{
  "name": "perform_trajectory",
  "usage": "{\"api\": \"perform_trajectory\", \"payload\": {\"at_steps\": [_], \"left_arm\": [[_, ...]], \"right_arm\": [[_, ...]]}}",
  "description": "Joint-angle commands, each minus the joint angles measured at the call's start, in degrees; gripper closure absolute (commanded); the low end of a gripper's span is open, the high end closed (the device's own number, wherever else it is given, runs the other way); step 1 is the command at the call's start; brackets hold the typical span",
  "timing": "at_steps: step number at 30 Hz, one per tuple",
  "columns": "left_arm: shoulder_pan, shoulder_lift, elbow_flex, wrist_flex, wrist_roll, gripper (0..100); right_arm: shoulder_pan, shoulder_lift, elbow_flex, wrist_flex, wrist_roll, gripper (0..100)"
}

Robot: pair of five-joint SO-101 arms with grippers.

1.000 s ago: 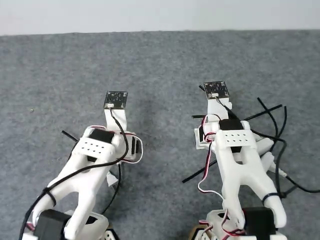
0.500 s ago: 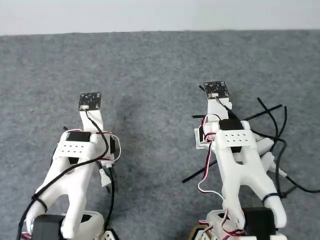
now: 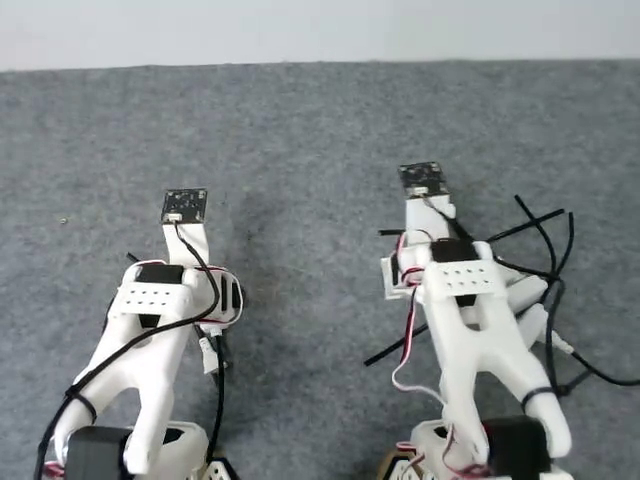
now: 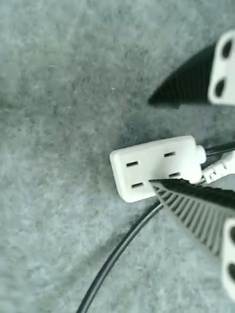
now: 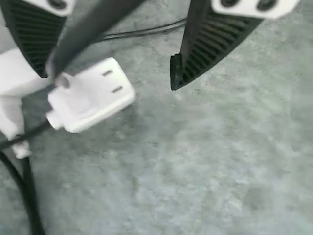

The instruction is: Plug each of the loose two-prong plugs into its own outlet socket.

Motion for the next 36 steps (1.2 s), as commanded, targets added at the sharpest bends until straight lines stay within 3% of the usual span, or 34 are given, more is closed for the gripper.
{"api": "perform_trajectory", "payload": {"at_steps": [1, 5, 11, 21, 30, 36], "left_arm": [[-2.4, -4.4, -7.1, 8.1, -0.4, 74], [-4.1, -13.3, -12.8, 17.1, -0.4, 74], [-5.9, -22.2, -8.0, 21.5, -0.4, 74], [-30.9, -25.9, 5.1, 6.1, -3.6, 74], [-34.5, -24.9, 6.0, 2.1, -3.4, 74], [-37.6, -8.2, -2.3, 1.1, -1.4, 74]], "right_arm": [[-5.1, -10.2, -0.2, 1.5, 0.2, 73.7], [-12.5, -21.1, 5.0, 3.2, 0.4, 82.2], [-32.2, -26.8, 9.7, 0.0, 3.3, 83.8], [-50.0, -6.5, 1.8, -18.9, -7.3, 84.0], [-57.3, 10.9, -9.6, -18.9, -11.6, 84.1], [-57.5, 11.2, -9.6, -19.3, -11.7, 84.1]]}}
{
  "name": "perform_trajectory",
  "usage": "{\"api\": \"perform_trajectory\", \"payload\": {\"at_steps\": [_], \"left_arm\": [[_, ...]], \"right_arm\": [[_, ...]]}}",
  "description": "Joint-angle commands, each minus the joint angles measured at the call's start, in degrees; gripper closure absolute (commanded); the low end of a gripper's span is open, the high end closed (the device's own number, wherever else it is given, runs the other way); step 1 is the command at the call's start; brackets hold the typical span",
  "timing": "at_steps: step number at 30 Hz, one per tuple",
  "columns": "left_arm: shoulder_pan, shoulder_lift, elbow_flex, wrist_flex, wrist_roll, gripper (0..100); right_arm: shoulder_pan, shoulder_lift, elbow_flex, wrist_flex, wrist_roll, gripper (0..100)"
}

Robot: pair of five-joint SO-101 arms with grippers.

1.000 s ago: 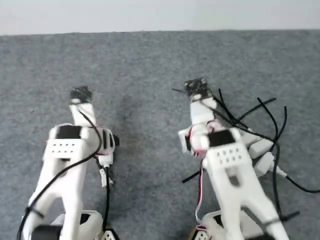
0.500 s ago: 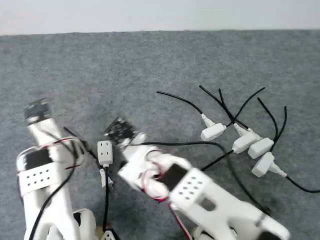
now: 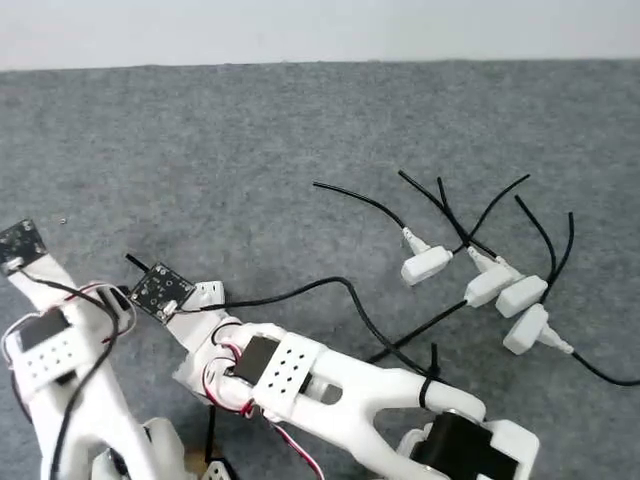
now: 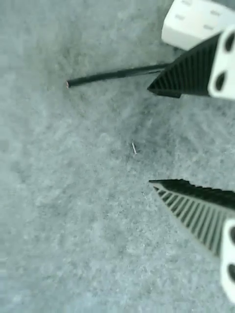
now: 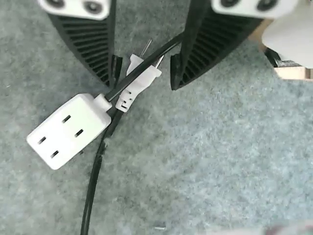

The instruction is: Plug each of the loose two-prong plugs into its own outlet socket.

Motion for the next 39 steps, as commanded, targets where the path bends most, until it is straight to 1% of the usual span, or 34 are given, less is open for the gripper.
{"api": "perform_trajectory", "payload": {"at_steps": [1, 7, 11, 16, 21, 23, 26, 31, 33, 36, 39], "left_arm": [[-2.5, 14.4, -10.1, -1.4, 1.4, 74], [-5.9, 35.6, -22.5, -1.6, 1.6, 74], [-6.1, 42.4, -28.9, 2.6, 1.6, 74], [-6.0, 43.2, -29.4, 2.6, 1.6, 74], [-6.0, 43.2, -29.4, 2.5, 1.6, 74], [-5.9, 43.2, -29.4, 2.5, 1.6, 74], [-5.9, 43.2, -29.4, 2.5, 1.6, 74], [-6.0, 43.2, -29.4, 2.5, 1.6, 74], [-6.0, 43.2, -29.3, 2.5, 1.6, 74], [-6.0, 43.2, -29.3, 2.6, 1.6, 74], [-6.0, 43.2, -29.3, 2.6, 1.6, 74]], "right_arm": [[-0.7, 0.1, -3.6, -1.4, -0.4, 84.1], [-0.7, 1.3, -3.3, -2.4, -0.3, 84.2], [-0.7, 5.4, -4.6, -3.6, -0.2, 84.2], [-0.4, 9.0, -7.6, -3.6, -0.1, 84.2], [-0.4, 7.8, -7.7, -3.7, 6.1, 84.2], [-0.6, 6.5, -7.6, -3.6, 6.9, 84.2], [-0.8, 6.2, -7.3, -3.6, 6.8, 84.2], [-1.0, 11.8, -8.8, -3.6, 6.7, 84.2], [-0.9, 13.7, -11.3, -1.3, 6.7, 85.5], [-0.7, 16.6, -16.2, 3.3, 5.0, 90.2], [0.1, 19.6, -19.8, 6.4, 4.3, 89.1]]}}
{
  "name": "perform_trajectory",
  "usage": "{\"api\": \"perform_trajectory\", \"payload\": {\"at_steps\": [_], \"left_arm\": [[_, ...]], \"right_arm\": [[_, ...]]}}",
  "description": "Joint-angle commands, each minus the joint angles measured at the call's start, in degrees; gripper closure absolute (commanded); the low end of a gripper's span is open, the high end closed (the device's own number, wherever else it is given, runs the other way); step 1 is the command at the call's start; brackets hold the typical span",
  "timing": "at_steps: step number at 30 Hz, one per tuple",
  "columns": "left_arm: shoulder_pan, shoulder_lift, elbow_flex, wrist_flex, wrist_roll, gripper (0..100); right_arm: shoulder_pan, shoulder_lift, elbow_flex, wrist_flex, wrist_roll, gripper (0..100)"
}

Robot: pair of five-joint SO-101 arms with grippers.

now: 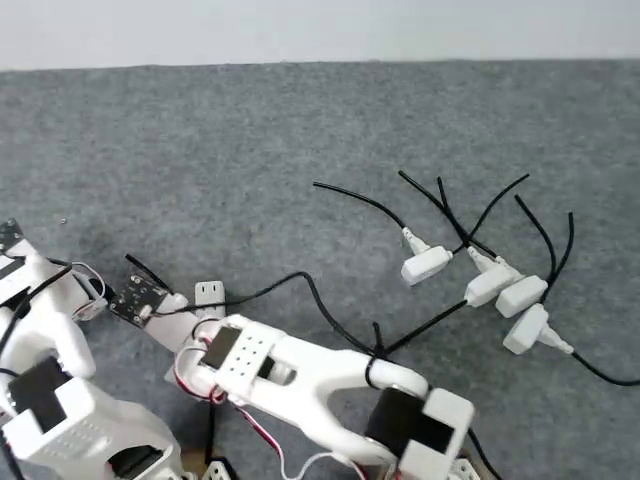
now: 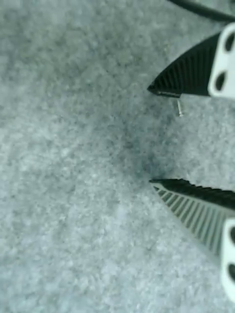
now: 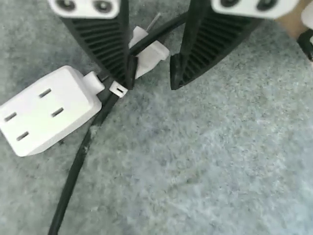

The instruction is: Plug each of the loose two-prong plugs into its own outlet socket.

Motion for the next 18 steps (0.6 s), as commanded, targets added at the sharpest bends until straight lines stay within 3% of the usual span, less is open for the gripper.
{"api": "perform_trajectory", "payload": {"at_steps": [1, 6, 18], "left_arm": [[-0.3, -0.2, -2.3, 0.7, 0.5, 74], [-0.3, -0.2, -2.3, 0.8, 0.4, 74], [-0.2, -0.2, -2.2, 0.8, 0.3, 74]], "right_arm": [[0.6, 1.5, -6.6, 3.6, -1.1, 87.9], [0.8, 2.6, -9.1, 7.4, -4.4, 85.2], [4.3, 1.9, -9.3, 8.4, -4.4, 85.4]]}}
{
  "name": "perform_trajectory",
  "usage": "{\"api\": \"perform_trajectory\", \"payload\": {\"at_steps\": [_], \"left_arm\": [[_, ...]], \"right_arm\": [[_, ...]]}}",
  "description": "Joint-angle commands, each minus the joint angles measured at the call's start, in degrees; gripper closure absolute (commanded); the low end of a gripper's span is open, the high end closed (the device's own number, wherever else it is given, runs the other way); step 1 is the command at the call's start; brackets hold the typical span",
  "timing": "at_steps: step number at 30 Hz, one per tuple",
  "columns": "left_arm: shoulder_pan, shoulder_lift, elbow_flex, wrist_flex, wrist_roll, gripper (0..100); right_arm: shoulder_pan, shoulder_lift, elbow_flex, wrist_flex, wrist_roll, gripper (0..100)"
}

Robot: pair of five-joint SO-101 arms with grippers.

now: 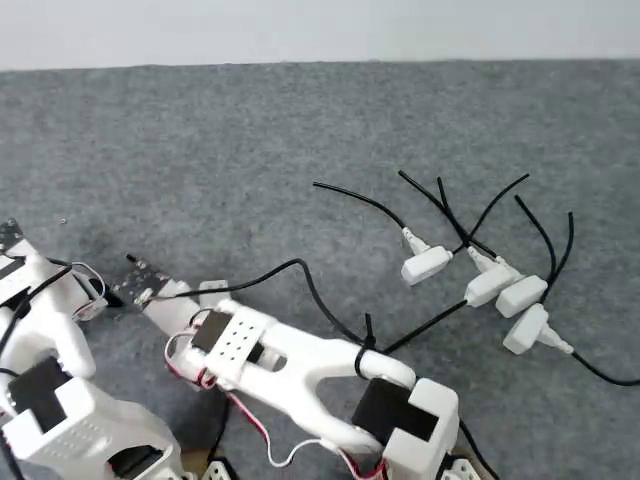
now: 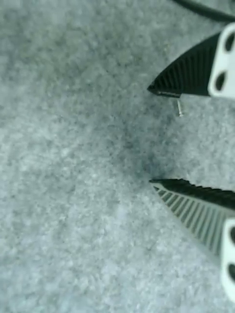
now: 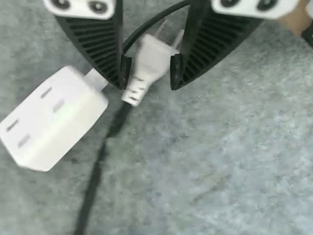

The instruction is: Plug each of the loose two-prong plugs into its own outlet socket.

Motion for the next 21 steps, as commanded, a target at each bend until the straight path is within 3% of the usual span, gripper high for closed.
{"api": "perform_trajectory", "payload": {"at_steps": [1, 14, 18, 21], "left_arm": [[-0.2, -0.2, -2.2, 0.8, 0.3, 74], [-0.1, -0.2, -2.2, 0.9, 0.3, 74], [-0.1, -0.2, -2.2, 0.9, 0.3, 74], [0.0, -0.2, -2.2, 0.9, 0.3, 74]], "right_arm": [[1.8, -1.2, -3.0, 0.2, -0.7, 85.4], [0.0, 8.5, -13.0, 5.6, -0.5, 85.6], [0.2, 10.2, -15.6, 7.1, -0.4, 98.0], [0.2, 9.7, -15.7, 7.9, 2.5, 98.9]]}}
